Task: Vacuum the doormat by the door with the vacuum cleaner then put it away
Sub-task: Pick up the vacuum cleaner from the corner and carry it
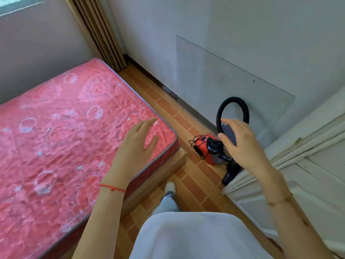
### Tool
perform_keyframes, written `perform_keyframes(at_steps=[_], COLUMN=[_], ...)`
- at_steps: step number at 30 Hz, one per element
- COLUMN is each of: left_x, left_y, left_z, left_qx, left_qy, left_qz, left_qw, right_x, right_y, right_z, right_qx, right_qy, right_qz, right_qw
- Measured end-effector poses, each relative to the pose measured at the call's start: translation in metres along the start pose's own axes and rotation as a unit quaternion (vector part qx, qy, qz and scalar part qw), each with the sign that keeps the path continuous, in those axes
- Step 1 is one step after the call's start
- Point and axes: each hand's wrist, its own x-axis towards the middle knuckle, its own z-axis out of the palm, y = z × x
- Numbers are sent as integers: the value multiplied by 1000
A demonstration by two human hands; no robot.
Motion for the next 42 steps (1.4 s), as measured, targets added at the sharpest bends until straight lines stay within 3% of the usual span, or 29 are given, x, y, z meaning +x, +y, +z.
perform_keyframes(at_steps=[8, 16, 30, 42], left_x=[140, 215, 287, 382], left_y=[-50, -60, -30, -4], left_z=[-15, 9, 76, 237], left_qx=[-18, -55, -57, -21], left_qy=[-72, -148, -208, -242], left_qz=[148, 230, 249, 223], left_qw=[986, 960, 944, 944], right_x=[55, 68, 107, 176], right_y=[-24, -16, 48, 191], right_z=[18, 27, 38, 66], right_qx=[3, -25, 1, 27], right_qy=[111, 142, 155, 134], right_qz=[133, 234, 292, 353], right_qw=[985, 961, 944, 926])
